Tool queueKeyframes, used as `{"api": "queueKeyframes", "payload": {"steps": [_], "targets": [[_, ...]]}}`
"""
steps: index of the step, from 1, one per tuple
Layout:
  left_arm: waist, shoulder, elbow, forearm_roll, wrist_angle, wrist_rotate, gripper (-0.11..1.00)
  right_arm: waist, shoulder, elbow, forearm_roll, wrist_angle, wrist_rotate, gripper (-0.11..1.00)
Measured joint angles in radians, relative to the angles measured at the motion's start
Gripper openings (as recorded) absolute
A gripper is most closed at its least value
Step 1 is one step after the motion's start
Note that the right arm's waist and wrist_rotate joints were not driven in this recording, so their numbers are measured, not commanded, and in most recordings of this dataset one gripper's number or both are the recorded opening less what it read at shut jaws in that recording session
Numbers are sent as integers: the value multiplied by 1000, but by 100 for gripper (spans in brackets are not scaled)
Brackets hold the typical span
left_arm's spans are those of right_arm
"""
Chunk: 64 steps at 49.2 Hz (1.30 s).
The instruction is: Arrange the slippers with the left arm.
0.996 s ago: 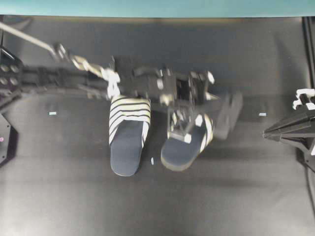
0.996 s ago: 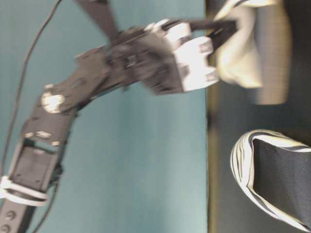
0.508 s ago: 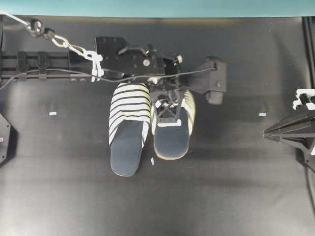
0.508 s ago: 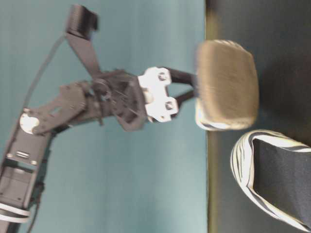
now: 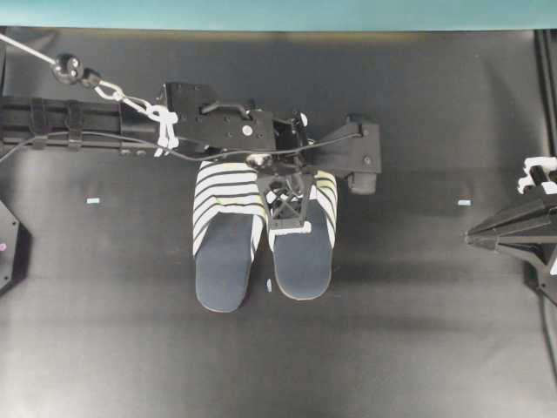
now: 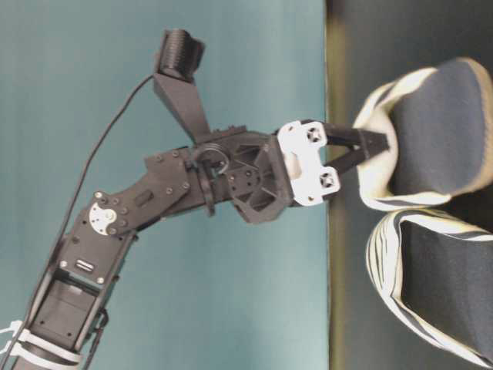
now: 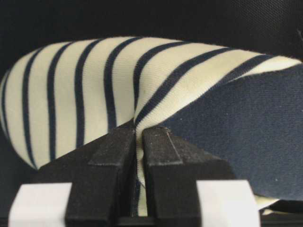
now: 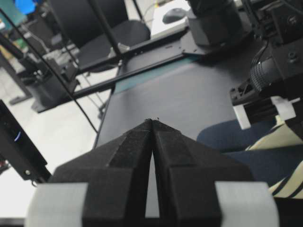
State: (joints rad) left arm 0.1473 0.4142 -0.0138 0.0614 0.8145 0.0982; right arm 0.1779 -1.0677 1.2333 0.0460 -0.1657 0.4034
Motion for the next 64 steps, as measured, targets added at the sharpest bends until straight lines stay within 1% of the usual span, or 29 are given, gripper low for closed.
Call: {"api": "queueKeyframes", "payload": {"steps": [8, 16, 28, 36, 38, 41, 44, 45, 48, 50, 52, 55, 64], "targets": [[-8, 18, 23, 0, 3, -17, 1, 0, -2, 0, 2, 0, 0, 0], [-18, 21, 32, -2, -20, -23, 1, 0, -2, 0, 0, -2, 0, 0], [-25, 21, 32, 0, -29, -77, 1, 0, -2, 0, 0, -2, 0, 0], [-21, 21, 35, 0, -31, -83, 3, 0, -2, 3, 2, -3, 0, 0], [-21, 23, 35, -2, -35, -86, 8, 0, -2, 3, 2, -5, 0, 0], [-20, 23, 37, 0, -46, -89, 21, 0, -2, 3, 2, -12, 0, 0], [-18, 21, 38, -2, -61, -97, 38, 0, 0, 3, 2, -18, 0, 0], [-18, 21, 38, -2, -66, -101, 47, 0, -2, 3, 2, -20, 0, 0], [-17, 21, 38, -2, -78, -110, 65, 0, 0, 3, 2, -25, 0, 0], [-17, 21, 38, -2, -83, -112, 75, 0, -2, 3, 2, -26, 0, 0], [-17, 20, 38, -2, -84, -112, 84, 0, 0, 3, 2, -26, 2, 0], [-15, 11, 37, -2, -86, -106, 90, 0, 0, 3, 0, -26, 2, 0], [-11, -72, 35, -2, -77, -101, 88, 0, -2, 3, 0, -28, 0, 0]]}}
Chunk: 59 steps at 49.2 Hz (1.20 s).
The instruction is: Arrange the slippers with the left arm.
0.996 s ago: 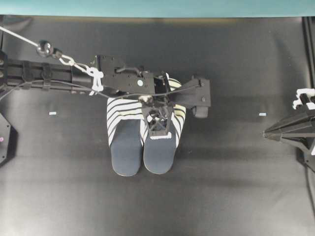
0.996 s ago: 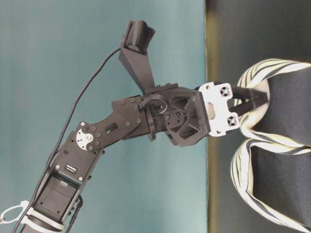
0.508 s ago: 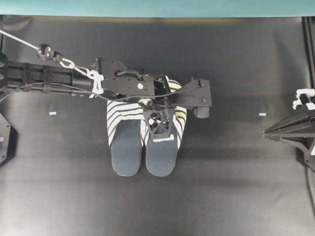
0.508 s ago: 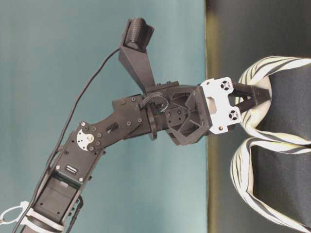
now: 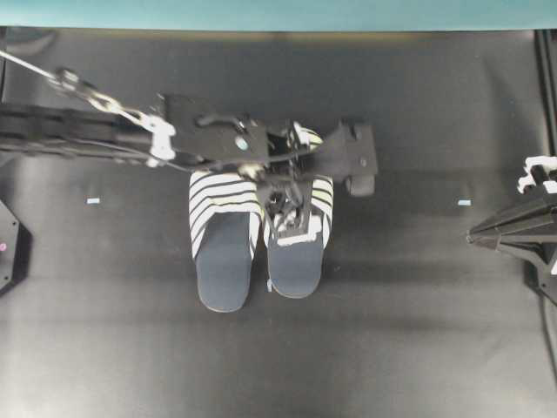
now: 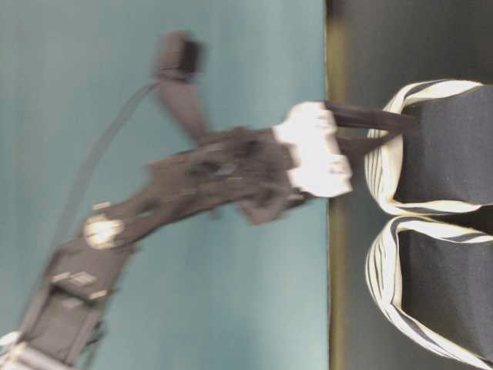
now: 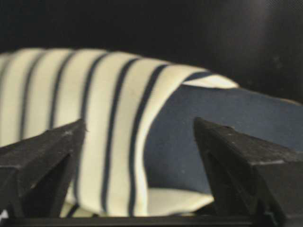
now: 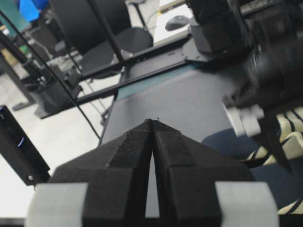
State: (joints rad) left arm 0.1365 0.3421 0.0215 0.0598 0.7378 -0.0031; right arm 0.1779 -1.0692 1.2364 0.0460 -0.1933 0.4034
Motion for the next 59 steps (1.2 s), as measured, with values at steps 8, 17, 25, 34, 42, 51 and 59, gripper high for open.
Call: {"api": "queueKeyframes", "payload": {"steps": [8, 17, 25, 34, 42, 51, 59], "targets": [[-21, -57, -2, 0, 54, 3, 88, 0, 0, 2, 0, -5, 0, 0], [-91, -178, 12, 0, 71, 15, 88, 0, 0, 5, 2, -5, 0, 0], [-112, -347, 94, -2, 31, 3, 87, 0, -5, 5, 0, -5, 0, 0], [-129, -563, 265, 0, -126, -8, 87, 0, -29, 5, 2, 0, 0, 0], [-132, -727, 443, -2, -307, -44, 87, 0, -52, 5, 2, 15, 2, 0], [-144, -893, 624, -2, -448, -110, 87, 0, -67, 5, 2, 32, 0, 0], [-149, -1005, 729, -2, -488, -147, 87, 0, -71, 5, 2, 34, 0, 0]]}}
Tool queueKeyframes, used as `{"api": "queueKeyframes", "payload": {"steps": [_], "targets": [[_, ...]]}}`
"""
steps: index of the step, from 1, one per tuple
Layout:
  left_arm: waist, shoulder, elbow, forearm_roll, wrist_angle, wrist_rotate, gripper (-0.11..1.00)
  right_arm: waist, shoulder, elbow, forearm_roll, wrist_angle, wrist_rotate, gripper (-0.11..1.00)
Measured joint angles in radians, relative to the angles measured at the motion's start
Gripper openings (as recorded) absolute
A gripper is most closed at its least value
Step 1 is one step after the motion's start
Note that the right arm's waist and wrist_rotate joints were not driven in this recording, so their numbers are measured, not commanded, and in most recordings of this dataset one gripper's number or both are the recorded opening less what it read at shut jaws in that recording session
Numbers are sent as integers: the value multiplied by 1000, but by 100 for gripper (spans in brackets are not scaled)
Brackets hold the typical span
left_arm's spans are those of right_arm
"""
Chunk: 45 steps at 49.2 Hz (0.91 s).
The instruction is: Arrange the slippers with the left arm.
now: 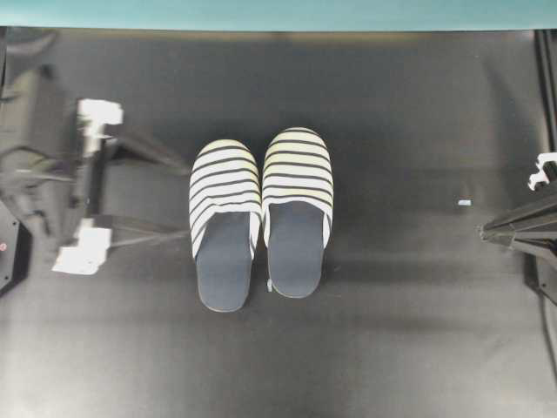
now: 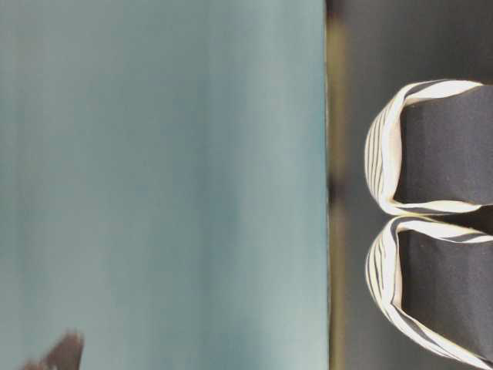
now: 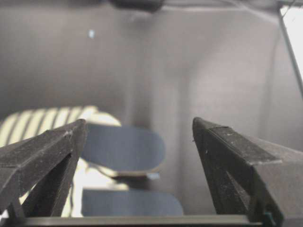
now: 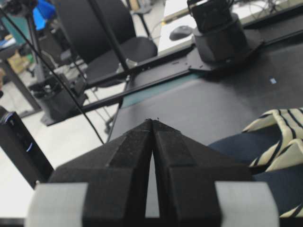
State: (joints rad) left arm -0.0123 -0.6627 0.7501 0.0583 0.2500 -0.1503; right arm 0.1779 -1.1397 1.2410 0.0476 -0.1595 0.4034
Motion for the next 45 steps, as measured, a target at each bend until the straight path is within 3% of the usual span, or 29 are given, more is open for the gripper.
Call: {"api": "queueKeyframes", "payload": {"steps": [18, 45], "targets": [[-2, -155, 120, 2, -25, -5, 82, 0, -2, 3, 0, 6, 0, 0], [0, -164, 163, 0, -98, -8, 82, 0, -2, 3, 0, 6, 0, 0]]}}
